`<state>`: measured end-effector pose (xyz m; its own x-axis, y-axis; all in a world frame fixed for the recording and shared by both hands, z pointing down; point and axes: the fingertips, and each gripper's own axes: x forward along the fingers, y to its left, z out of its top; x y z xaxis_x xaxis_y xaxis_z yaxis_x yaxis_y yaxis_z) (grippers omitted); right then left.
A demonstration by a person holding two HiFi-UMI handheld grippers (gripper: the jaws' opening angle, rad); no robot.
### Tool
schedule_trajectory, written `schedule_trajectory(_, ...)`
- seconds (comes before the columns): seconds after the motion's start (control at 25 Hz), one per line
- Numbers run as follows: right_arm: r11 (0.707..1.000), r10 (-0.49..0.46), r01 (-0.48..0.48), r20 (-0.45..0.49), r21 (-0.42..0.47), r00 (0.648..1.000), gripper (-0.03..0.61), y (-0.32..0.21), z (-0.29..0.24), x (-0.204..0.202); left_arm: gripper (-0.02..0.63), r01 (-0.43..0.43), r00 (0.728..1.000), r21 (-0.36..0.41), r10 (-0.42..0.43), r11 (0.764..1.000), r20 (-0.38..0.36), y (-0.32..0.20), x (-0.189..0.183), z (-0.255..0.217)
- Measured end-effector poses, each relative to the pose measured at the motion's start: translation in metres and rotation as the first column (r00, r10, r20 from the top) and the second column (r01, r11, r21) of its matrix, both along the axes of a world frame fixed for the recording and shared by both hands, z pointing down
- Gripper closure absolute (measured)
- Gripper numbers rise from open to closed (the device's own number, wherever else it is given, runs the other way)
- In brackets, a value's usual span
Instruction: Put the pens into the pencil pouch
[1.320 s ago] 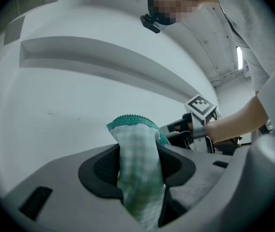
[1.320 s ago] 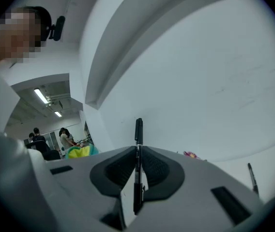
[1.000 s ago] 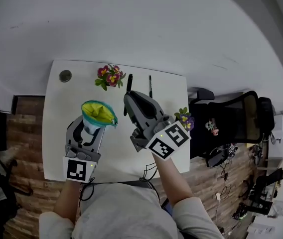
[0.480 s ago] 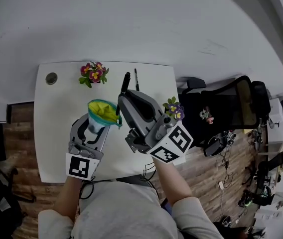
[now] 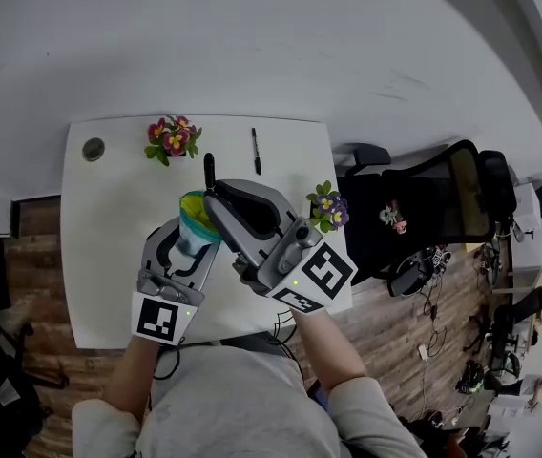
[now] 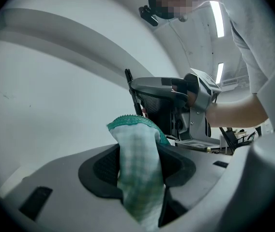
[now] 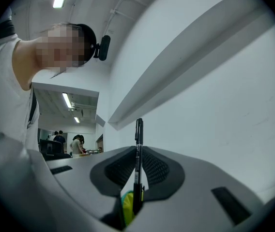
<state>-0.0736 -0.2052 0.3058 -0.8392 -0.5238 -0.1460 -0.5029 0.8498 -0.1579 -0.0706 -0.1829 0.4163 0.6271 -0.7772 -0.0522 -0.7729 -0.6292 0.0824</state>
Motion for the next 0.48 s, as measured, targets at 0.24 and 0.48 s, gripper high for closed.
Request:
schedule_trajectory(0.24, 1.000, -0.024, 0.024, -0.024, -0.003, 0.999, 0.522, 0.005, 0.008, -0.008, 0.400, 0.011, 1.000, 0.005, -0.011, 1.000, -0.005, 0.000, -0.001, -0.002)
schedule_trajectory(0.48, 0.999, -0.037, 0.038, -0.075, 0.000, 0.996, 0.522, 0.007, 0.013, -0.011, 0.400, 0.040, 0.999, 0.005, -0.040, 0.999, -0.017, -0.003, -0.010, -0.003)
